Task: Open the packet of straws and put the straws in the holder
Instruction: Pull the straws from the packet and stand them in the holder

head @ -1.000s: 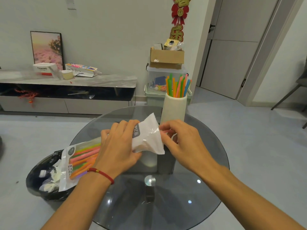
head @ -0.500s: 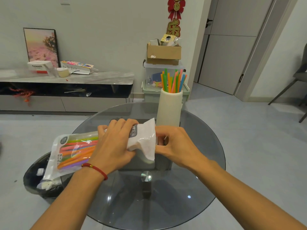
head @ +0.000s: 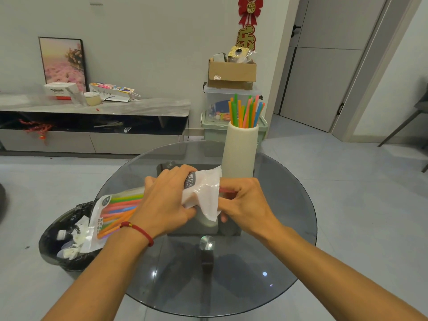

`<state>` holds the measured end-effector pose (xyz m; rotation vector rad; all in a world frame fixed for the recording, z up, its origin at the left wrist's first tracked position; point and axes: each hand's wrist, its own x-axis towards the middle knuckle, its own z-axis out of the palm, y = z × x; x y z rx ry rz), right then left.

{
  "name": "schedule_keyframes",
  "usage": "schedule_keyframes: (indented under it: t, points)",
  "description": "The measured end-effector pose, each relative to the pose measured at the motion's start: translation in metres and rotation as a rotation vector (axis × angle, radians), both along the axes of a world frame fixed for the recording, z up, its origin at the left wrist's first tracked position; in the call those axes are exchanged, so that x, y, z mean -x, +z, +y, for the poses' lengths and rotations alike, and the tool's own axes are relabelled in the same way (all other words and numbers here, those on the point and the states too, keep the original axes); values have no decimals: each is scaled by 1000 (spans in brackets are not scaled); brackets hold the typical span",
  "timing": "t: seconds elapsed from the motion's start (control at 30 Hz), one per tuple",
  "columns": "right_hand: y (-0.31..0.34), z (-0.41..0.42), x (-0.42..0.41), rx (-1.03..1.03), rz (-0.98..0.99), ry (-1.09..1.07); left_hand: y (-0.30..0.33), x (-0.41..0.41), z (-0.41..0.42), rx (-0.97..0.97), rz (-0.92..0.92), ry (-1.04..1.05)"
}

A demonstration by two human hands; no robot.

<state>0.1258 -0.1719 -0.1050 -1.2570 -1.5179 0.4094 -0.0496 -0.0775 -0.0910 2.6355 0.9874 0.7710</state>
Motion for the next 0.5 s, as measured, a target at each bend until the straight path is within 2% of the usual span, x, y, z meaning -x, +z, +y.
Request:
schedule_keyframes:
  t: [0.23,0.37,0.5]
  points:
    - [2,-6,-14,50,210,-11,0,6,6,68,97,42]
    - [13,-14,-38,109,197,28,-3,10,12,26,164,74]
    - [13,-19,-40,180,96,-17,-5,4,10,-55,176,109]
